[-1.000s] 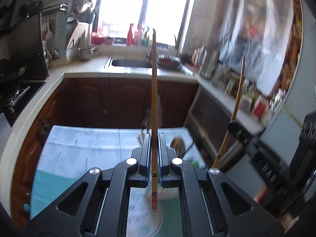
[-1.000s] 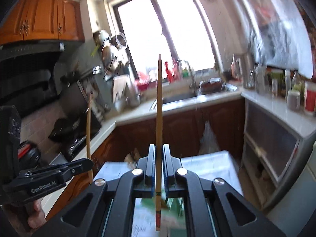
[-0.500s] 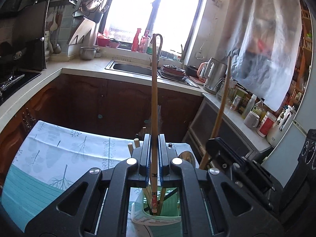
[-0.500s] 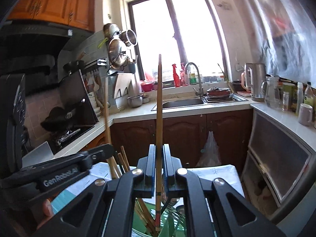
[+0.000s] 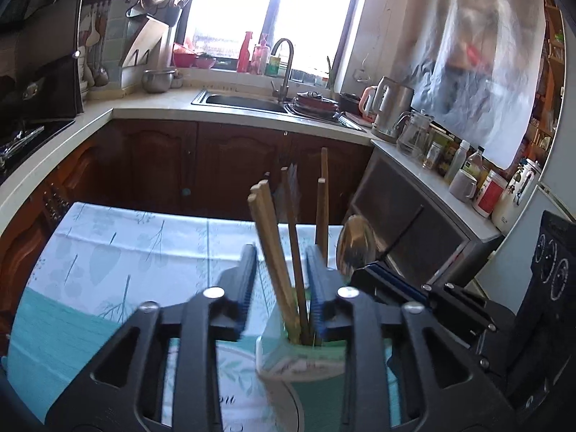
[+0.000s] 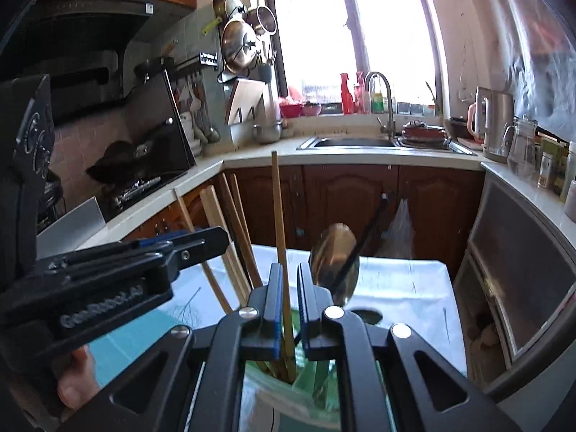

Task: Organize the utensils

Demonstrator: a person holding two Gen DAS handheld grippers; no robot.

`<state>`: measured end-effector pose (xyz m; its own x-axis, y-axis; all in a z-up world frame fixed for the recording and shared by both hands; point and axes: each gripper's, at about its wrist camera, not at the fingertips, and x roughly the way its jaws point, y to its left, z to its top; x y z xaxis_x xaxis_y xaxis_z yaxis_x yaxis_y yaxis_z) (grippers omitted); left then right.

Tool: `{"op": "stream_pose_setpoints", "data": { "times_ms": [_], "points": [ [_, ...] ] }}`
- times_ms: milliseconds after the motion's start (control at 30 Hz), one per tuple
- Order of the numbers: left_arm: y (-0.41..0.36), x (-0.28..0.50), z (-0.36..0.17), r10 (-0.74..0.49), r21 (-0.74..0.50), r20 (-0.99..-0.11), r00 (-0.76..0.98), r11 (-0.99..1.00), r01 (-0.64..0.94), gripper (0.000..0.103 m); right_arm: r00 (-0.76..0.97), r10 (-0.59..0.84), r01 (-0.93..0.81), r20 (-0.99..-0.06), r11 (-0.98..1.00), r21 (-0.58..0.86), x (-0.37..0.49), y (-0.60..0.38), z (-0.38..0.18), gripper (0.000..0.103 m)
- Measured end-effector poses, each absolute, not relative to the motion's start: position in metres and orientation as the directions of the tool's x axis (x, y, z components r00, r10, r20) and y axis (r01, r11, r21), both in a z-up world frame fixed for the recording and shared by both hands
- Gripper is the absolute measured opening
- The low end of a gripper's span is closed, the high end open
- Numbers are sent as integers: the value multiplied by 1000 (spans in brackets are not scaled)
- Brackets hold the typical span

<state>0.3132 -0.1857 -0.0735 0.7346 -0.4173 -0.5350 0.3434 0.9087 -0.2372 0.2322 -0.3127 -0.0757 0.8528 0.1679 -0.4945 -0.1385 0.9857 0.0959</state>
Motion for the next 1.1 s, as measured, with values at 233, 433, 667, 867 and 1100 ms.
{"op": "stream_pose_setpoints", "data": {
  "times_ms": [233,433,667,867,1100],
  "points": [
    [-164,280,-72,-410,-242,-585,699,912,332,35,827,168,-137,-537,986,97,211,-302,-74,8],
    [-148,239,-73,-379,-201,-633,675,922,330,51,802,184,-122,-568,982,145,186,-294,-71,8],
    [-122,187,-79,-329,-173,-697,637,940,295,66,768,178,-87,-616,981,175,148,-281,-70,8],
    [-97,141,-82,-261,-123,-726,636,960,253,77,751,166,-57,-639,981,187,114,-269,-74,35],
    [-72,100,-77,-138,-36,-759,636,985,171,84,699,152,-9,-698,979,204,84,-256,-81,36]
  ]
}}
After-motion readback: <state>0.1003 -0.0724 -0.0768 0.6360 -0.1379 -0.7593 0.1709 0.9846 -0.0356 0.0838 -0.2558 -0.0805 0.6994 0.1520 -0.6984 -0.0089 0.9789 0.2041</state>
